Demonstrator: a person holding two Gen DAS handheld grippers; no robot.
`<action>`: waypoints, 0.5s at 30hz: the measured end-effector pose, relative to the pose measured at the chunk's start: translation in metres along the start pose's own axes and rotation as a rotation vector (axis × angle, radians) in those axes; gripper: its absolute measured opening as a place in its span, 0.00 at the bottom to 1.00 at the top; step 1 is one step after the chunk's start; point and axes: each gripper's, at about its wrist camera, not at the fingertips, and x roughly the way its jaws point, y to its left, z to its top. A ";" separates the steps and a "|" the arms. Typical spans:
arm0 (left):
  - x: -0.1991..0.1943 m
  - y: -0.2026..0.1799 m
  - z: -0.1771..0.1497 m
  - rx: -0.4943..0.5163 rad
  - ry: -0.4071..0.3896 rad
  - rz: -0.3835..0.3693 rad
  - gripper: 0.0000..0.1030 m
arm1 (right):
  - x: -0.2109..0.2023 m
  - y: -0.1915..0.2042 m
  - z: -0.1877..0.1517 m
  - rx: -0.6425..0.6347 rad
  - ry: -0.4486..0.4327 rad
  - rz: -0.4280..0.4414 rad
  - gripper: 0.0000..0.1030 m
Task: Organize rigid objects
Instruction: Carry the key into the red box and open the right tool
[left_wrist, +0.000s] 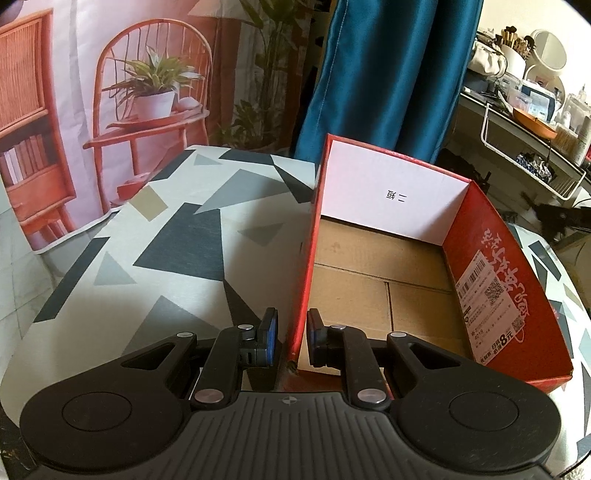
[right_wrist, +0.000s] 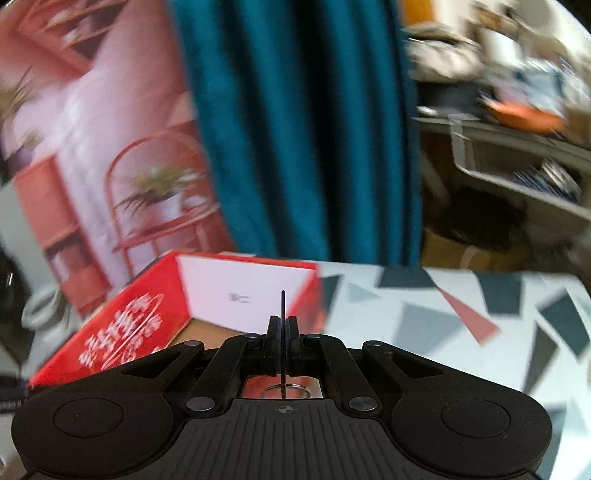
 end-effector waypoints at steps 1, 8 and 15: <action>0.000 0.000 0.000 0.000 0.000 0.001 0.17 | 0.005 0.008 0.002 -0.041 0.010 0.012 0.02; 0.002 0.003 0.000 -0.002 0.002 -0.008 0.17 | 0.033 0.048 0.008 -0.250 0.081 0.066 0.02; 0.004 0.003 0.002 -0.001 0.014 -0.012 0.17 | 0.050 0.058 -0.008 -0.332 0.196 0.108 0.02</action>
